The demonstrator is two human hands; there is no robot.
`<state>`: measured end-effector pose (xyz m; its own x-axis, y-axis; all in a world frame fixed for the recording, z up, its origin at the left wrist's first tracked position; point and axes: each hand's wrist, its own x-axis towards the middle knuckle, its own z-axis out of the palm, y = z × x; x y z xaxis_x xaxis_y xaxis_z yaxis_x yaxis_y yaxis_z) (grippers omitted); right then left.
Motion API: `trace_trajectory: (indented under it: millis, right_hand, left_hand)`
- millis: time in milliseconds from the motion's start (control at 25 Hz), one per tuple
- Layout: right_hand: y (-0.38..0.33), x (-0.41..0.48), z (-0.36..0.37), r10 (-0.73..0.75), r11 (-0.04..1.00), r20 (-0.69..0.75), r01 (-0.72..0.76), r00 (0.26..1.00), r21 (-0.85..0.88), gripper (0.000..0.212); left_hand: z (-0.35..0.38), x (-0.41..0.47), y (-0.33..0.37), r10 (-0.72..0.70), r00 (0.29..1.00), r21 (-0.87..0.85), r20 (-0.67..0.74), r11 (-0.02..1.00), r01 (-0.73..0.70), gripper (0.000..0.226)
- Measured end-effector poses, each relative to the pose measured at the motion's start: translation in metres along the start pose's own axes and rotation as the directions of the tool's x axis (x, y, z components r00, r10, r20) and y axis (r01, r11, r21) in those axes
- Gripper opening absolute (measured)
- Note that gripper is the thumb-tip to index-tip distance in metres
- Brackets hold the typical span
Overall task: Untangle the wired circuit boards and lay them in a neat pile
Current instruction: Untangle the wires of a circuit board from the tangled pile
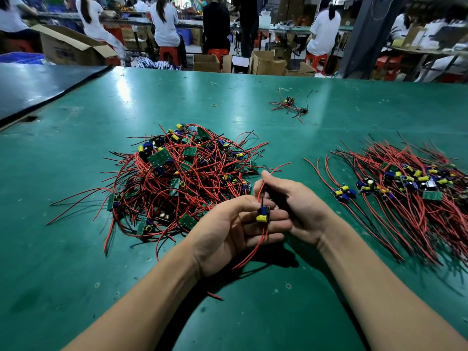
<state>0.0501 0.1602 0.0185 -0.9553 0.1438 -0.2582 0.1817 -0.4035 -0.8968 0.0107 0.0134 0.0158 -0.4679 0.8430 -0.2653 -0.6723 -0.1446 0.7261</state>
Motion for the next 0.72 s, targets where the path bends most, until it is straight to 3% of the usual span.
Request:
trace_trajectory:
  millis: [120,360,480,600,720]
  right_hand:
    - [0.003,-0.001,0.003,-0.038,0.980,-0.020,0.034,0.999,-0.195,0.041]
    - [0.009,-0.003,0.003,-0.081,0.939,0.062,0.097,0.995,-0.329,0.027]
    - [0.009,-0.005,0.000,-0.016,0.930,0.067,0.039,0.998,-0.366,0.038]
    - [0.000,-0.007,-0.009,-0.022,0.905,0.105,0.065,0.994,-0.421,0.065]
    - [-0.004,-0.009,-0.014,-0.063,0.887,0.142,0.121,0.988,-0.445,0.069]
  left_hand:
    - [0.002,0.003,-0.005,0.029,0.994,0.068,-0.106,0.997,-0.022,0.021]
    - [-0.001,0.006,-0.011,0.197,0.960,0.201,-0.199,0.967,-0.157,0.019]
    - [-0.001,0.006,-0.013,0.180,0.967,0.192,-0.180,0.971,-0.145,0.017]
    - [-0.001,0.007,-0.011,0.175,0.977,0.149,-0.121,0.976,-0.156,0.023]
    - [-0.002,0.007,-0.011,0.176,0.981,0.154,-0.081,0.975,-0.162,0.032]
